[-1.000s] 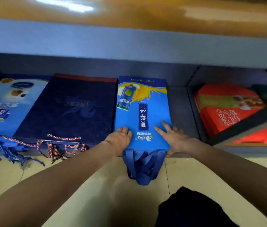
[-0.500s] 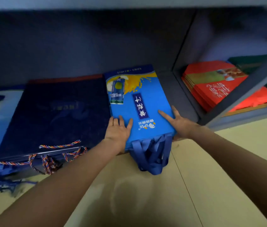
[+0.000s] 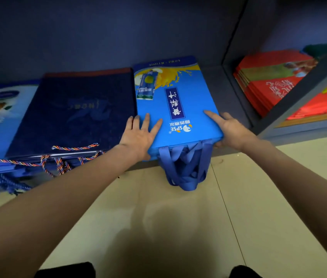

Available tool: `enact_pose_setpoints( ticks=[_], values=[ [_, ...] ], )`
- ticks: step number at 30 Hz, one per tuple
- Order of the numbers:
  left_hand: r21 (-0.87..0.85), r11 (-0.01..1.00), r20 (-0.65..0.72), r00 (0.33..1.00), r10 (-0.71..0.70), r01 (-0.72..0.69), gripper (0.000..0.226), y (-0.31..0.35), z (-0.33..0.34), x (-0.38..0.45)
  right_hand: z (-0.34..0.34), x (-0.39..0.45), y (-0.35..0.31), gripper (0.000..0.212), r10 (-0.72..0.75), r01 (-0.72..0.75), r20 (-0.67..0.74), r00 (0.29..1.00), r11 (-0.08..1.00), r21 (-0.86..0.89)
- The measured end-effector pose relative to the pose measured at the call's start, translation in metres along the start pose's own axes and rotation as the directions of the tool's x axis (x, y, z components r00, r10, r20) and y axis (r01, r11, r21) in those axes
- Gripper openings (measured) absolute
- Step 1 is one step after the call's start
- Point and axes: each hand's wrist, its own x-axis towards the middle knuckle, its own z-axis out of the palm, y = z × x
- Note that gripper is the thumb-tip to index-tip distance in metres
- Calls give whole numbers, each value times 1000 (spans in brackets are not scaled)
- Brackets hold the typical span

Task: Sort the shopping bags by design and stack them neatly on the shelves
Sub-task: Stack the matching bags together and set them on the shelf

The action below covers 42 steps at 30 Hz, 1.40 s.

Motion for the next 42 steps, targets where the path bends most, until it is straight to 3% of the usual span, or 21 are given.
enact_pose_setpoints(
  ticks=[7, 12, 14, 17, 20, 24, 29, 32, 37, 40, 42],
  values=[
    [-41, 998, 50, 998, -37, 39, 104, 17, 5, 11, 17, 0, 3, 95, 59, -59, 7, 998, 998, -26],
    [-234, 970, -5, 998, -65, 62, 108, 13, 18, 20, 10, -4, 1, 95, 37, -51, -54, 998, 955, -293],
    [-319, 947, -54, 997, -59, 39, 107, 7, 23, 16, 6, -4, -5, 99, 58, -71, -51, 997, 948, -311],
    [-341, 940, -74, 996, -57, 28, 104, 3, 24, 13, 3, -4, -16, 100, 88, -91, -25, 996, 957, -275],
    [-340, 940, -35, 999, -37, 23, 103, 6, 25, 16, 12, -12, -23, 88, 134, -146, -66, 989, 960, -239],
    [-349, 936, 9, 999, -40, 41, 104, 5, 25, 17, 22, -30, -28, 81, 177, -176, 34, 984, 984, -36],
    [-328, 944, 40, 999, -2, 15, 108, 3, 19, 18, 28, -45, -23, 52, 128, -113, -228, 965, 991, 78],
    [-379, 923, 78, 992, 101, -65, 107, -11, 7, 22, 33, -42, -27, 33, 157, -89, -318, 935, 972, 218],
    [-557, 809, -103, 982, 159, -190, 72, -40, -6, 12, 1, -30, -39, 44, 120, -116, -169, 978, 993, 33],
    [-594, 759, -234, 960, 156, -268, 72, -29, 6, 6, -14, -31, -43, 50, 138, -144, -193, 971, 989, -21],
    [-658, 689, -321, 941, 109, -304, 66, -22, 12, 5, -22, -35, -42, 50, 153, -138, -255, 955, 988, 74]
  ],
)
